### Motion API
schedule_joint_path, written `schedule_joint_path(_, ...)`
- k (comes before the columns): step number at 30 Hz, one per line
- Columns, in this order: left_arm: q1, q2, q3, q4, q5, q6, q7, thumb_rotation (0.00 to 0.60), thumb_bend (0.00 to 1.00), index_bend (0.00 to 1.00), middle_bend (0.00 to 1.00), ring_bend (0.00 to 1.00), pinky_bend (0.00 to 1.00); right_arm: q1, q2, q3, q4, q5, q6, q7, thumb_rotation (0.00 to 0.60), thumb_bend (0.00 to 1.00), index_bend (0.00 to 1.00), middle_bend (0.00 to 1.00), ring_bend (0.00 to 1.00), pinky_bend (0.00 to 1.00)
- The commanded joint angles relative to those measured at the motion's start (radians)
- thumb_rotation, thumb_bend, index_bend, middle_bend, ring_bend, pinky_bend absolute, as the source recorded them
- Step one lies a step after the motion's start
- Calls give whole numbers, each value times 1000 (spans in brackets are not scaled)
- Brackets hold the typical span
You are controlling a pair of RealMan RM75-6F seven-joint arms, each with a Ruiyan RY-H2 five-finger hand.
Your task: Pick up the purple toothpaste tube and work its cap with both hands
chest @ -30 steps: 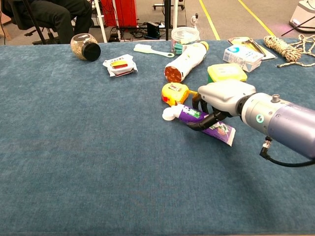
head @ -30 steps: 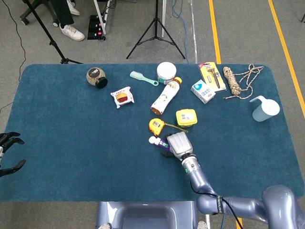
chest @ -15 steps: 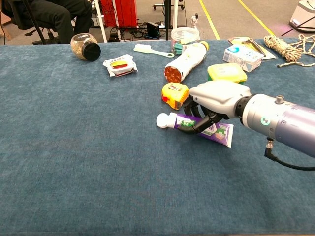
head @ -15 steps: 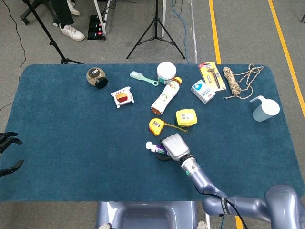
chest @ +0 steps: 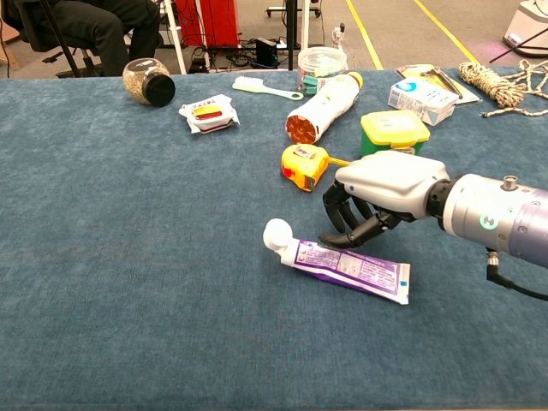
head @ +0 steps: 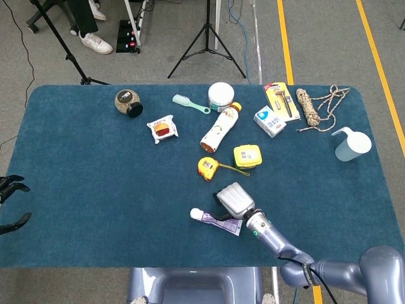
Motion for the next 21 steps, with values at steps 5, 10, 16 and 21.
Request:
schedule_joint_path(5, -6, -11, -1, 3, 2, -10, -3, 585, 217, 349, 253, 207, 325, -21, 46, -5, -87, 35, 15, -74, 226, 393, 413, 485, 511, 530)
schedule_joint_path(10, -10, -17, 0, 7, 5, -16, -7, 584, 217, 349, 253, 207, 325, -28, 82, -4, -161, 79, 21, -139, 212, 393, 361, 445, 480, 499)
schedule_joint_path(16, -13, -23, 1, 19, 9, -20, -15, 583, 217, 349, 253, 207, 325, -35, 103, -8, -222, 132, 42, -214, 193, 392, 314, 417, 457, 468)
schedule_joint_path(21, -15, -26, 2, 25, 14, -21, -26, 585, 217, 349, 253, 207, 325, -45, 86, -15, -237, 153, 76, -262, 189, 392, 309, 412, 446, 447)
